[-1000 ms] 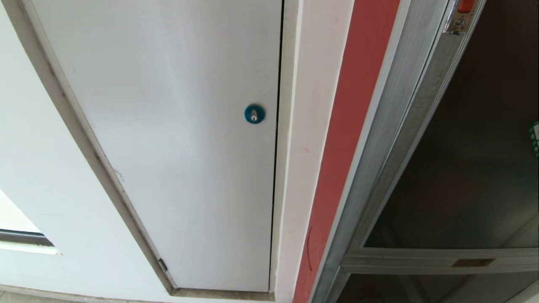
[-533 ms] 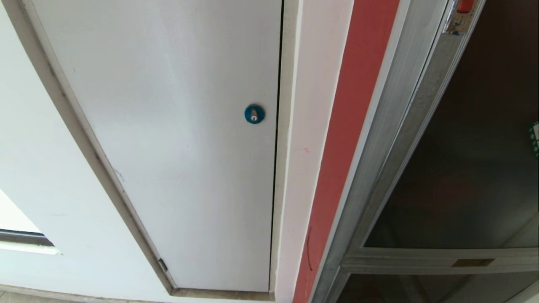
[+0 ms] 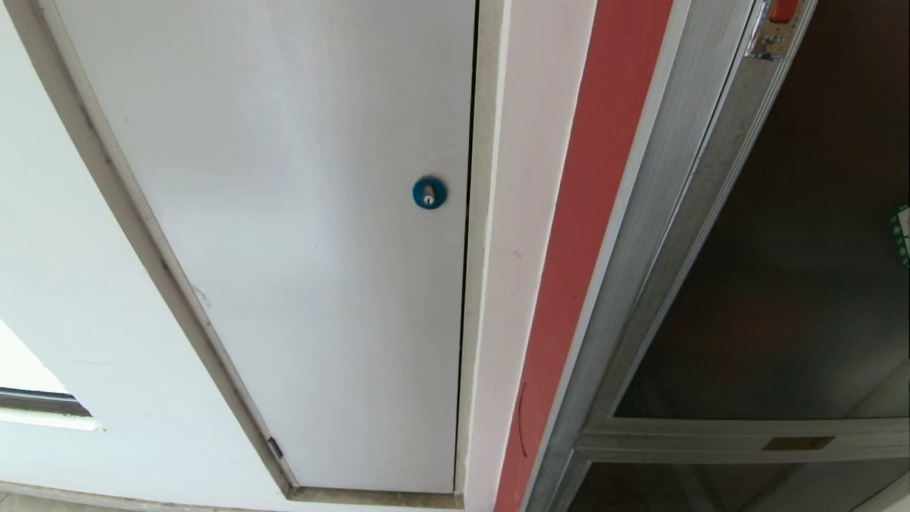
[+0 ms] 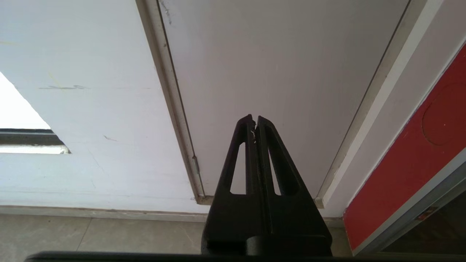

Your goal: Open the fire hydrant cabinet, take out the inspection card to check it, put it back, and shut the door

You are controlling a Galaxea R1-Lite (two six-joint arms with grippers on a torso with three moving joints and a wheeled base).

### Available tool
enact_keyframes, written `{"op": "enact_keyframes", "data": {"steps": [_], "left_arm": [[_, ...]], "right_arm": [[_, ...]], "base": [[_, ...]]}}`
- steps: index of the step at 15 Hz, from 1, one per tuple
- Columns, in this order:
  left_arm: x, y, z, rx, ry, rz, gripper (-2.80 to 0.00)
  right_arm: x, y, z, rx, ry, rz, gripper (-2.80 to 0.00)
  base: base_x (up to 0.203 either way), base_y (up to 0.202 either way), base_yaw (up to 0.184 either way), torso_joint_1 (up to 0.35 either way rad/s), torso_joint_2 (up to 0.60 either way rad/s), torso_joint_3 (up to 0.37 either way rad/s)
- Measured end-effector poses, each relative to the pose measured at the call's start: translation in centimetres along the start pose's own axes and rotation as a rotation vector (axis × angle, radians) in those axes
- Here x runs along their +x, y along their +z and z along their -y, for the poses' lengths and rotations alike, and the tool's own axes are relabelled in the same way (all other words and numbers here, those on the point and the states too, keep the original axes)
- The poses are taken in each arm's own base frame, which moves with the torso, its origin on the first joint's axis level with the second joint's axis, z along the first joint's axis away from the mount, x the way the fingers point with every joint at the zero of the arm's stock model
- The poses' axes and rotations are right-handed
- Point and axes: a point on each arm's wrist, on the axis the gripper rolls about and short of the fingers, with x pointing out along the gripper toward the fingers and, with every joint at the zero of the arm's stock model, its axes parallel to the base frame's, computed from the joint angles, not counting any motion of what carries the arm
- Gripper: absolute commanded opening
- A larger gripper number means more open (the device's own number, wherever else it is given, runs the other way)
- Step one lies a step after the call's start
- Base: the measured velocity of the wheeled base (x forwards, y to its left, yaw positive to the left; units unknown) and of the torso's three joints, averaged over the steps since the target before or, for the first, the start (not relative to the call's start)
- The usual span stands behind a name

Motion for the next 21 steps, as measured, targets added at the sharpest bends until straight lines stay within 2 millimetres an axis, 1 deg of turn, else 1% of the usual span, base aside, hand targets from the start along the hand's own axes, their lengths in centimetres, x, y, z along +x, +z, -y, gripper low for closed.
{"op": "enact_keyframes", "data": {"steps": [2, 5, 7, 8, 10, 14, 21], "left_arm": [[0.0, 0.0, 0.0, 0.0, -0.001, 0.0, -2.8], [0.0, 0.0, 0.0, 0.0, 0.0, 0.0, -2.8], [0.0, 0.0, 0.0, 0.0, -0.001, 0.001, -2.8], [0.0, 0.0, 0.0, 0.0, -0.001, 0.001, -2.8], [0.0, 0.0, 0.0, 0.0, -0.001, 0.001, -2.8], [0.0, 0.0, 0.0, 0.0, -0.001, 0.001, -2.8], [0.0, 0.0, 0.0, 0.0, 0.0, 0.001, -2.8]], "right_arm": [[1.2, -2.7, 1.1, -0.107, -0.099, -0.029, -2.8], [2.6, -6.4, 2.5, -0.157, -0.179, -0.017, -2.8], [2.9, -8.3, 3.1, -0.16, -0.231, -0.028, -2.8], [3.0, -8.8, 3.3, -0.157, -0.249, -0.046, -2.8], [3.0, -9.5, 3.4, -0.159, -0.262, -0.09, -2.8], [2.7, -11.0, 3.7, -0.155, -0.293, -0.231, -2.8], [2.7, -11.1, 3.7, -0.134, -0.304, -0.236, -2.8]], "base": [[0.0, 0.0, 0.0, 0.0, 0.0, 0.0], [0.0, 0.0, 0.0, 0.0, 0.0, 0.0], [0.0, 0.0, 0.0, 0.0, 0.0, 0.0], [0.0, 0.0, 0.0, 0.0, 0.0, 0.0], [0.0, 0.0, 0.0, 0.0, 0.0, 0.0], [0.0, 0.0, 0.0, 0.0, 0.0, 0.0], [0.0, 0.0, 0.0, 0.0, 0.0, 0.0]]}}
